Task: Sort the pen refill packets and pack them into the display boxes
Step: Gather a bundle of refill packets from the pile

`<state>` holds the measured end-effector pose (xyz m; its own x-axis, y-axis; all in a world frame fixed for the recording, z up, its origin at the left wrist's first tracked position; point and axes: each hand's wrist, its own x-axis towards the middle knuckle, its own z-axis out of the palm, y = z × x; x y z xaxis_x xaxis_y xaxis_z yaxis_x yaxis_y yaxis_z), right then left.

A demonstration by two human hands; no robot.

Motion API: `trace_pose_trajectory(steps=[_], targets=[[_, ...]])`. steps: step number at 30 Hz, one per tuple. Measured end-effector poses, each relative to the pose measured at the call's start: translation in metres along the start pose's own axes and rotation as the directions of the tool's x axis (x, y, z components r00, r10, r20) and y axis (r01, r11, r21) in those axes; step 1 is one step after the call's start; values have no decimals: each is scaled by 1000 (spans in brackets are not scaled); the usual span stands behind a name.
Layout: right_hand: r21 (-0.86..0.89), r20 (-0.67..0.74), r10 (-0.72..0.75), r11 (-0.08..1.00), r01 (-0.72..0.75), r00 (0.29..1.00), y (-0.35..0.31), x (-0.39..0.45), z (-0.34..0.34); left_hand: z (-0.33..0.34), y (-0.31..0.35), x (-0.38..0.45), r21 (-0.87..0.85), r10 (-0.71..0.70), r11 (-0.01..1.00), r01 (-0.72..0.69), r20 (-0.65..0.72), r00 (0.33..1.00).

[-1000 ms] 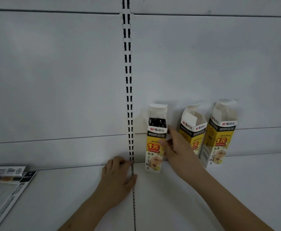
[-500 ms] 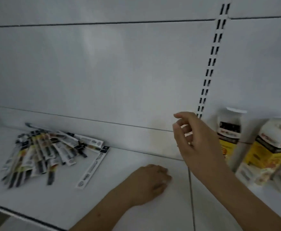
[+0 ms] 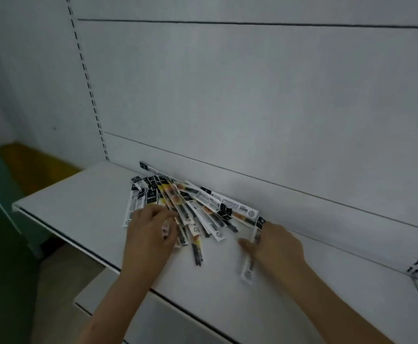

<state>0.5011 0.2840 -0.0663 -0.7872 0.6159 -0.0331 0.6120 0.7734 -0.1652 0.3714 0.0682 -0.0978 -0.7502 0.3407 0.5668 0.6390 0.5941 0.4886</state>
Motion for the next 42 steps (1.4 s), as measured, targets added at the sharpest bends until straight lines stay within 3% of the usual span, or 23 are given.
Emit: trace_pose_trajectory(steps=[3, 7, 9, 13, 17, 22, 29, 35, 38, 42], targets=[[0, 9, 83, 997, -83, 996, -4, -7, 6, -8, -41, 22, -9, -224, 975, 224, -7, 975], [-68, -16, 225, 972, -226, 974, -7, -25, -10, -5, -75, 46, 45, -374, 926, 375, 244, 894], [35, -157, 206, 979, -203, 966, -22, -31, -15, -2, -80, 47, 59, -318, 947, 316, 314, 895], [401, -273, -11, 908, 124, 962, -82, -17, -15, -2, -85, 43, -105, -225, 958, 267, 300, 927], [343, -276, -206, 891, 296, 939, -149, 29, 9, -6, -88, 43, -259, -235, 916, 307, 274, 933], [200, -143, -164, 961, 191, 976, -169, 71, 36, -8, -88, 42, -330, -259, 880, 342, 270, 927], [363, -207, -97, 917, 168, 974, -157, 69, 34, -3, -92, 45, -368, -304, 850, 377, 242, 922], [258, -256, -105, 951, 173, 961, -152, 66, 24, -11, -85, 45, -381, -313, 864, 329, 107, 944], [512, -293, -55, 834, 205, 955, -144, 70, 13, -17, -78, 50, -526, -296, 806, 271, 38, 954], [735, -280, -69, 626, 260, 957, -143, 65, 3, -16, -60, 76, -650, -250, 654, 387, 297, 922]])
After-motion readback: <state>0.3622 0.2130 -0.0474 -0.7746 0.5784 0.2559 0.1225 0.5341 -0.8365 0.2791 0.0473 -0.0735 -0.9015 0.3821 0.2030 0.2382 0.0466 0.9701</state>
